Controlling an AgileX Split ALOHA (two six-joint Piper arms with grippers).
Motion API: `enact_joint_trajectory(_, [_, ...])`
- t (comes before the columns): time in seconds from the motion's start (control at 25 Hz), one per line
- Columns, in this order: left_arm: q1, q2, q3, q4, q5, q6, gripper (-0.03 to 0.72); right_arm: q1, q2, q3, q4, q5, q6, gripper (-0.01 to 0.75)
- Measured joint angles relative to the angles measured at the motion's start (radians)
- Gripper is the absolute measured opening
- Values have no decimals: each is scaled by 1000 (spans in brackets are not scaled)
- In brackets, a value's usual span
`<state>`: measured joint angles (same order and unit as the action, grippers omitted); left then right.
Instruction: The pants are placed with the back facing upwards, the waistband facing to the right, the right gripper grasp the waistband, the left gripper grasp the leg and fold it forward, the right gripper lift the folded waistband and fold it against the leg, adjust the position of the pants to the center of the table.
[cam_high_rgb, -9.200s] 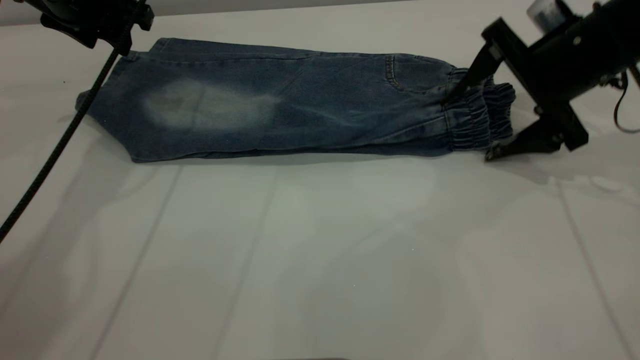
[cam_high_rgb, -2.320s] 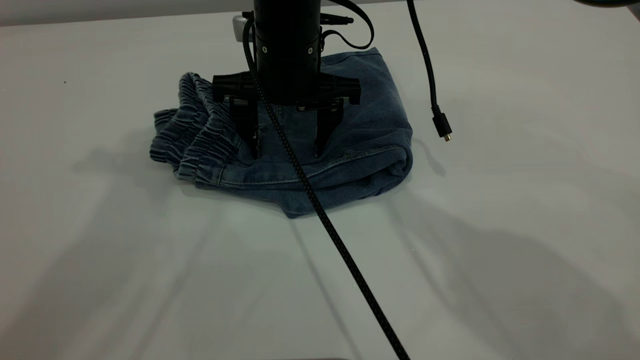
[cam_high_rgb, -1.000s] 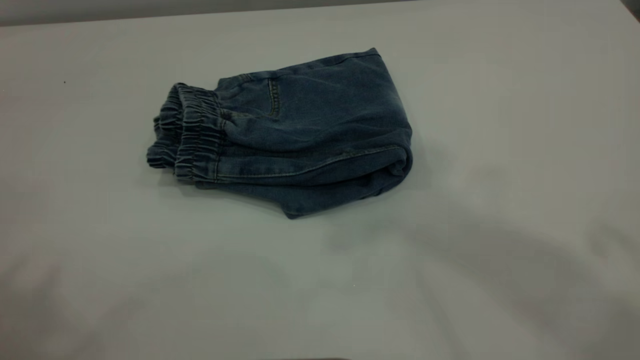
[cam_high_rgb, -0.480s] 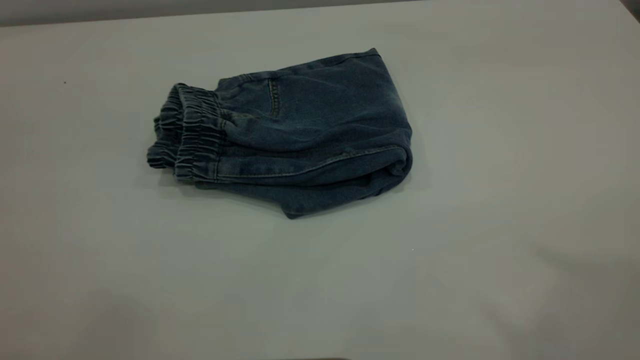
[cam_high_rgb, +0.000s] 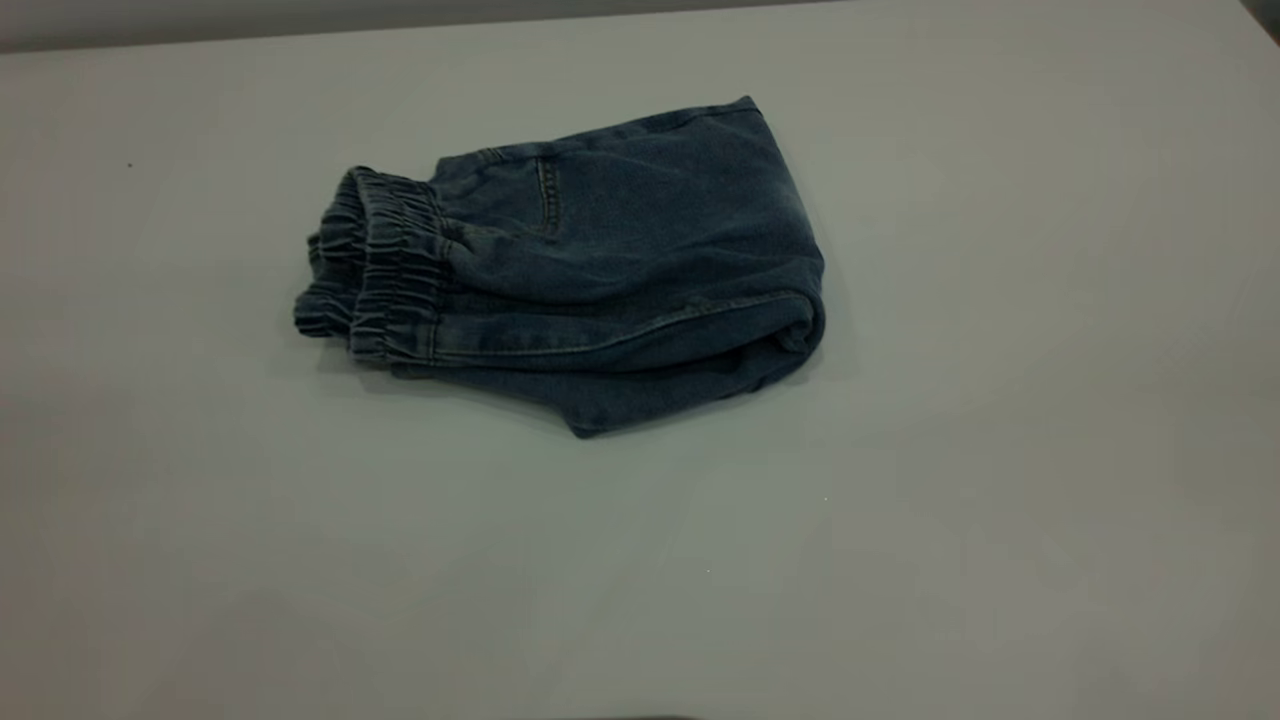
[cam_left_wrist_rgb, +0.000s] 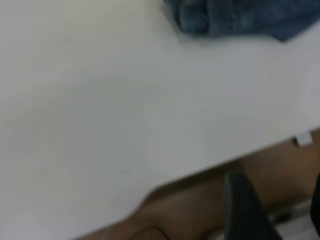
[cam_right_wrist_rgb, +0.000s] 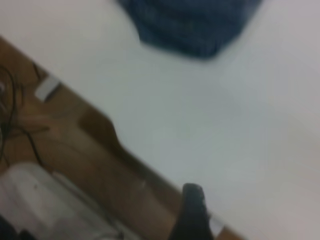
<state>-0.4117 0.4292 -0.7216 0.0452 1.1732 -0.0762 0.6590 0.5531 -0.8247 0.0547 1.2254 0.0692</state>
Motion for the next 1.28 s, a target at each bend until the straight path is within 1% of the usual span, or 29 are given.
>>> enact_joint_trajectory(0.2, [0,-61,87,-51,-6,-3,307,0,-162,218,-19,-28,13,505])
enact_joint_trajectory(0.32, [0,-88,126,-52,-20,-4,307,0,-245,299,-29,-60,13,505])
enact_joint_trajectory(0.44, [0,-117,170,-45,-54,-4,307,0,-309,348,-29,-81,13,505])
enact_joint_trajectory(0.64, [0,-128,227,-45,-63,31,307,0,-347,353,-29,-97,13,503])
enact_joint_trajectory(0.84, [0,-128,229,-53,-62,90,307,0,-348,353,-29,-97,13,503])
enact_joint_trajectory(1.28, [0,-128,229,-54,-62,94,307,0,-348,353,-29,-97,13,502])
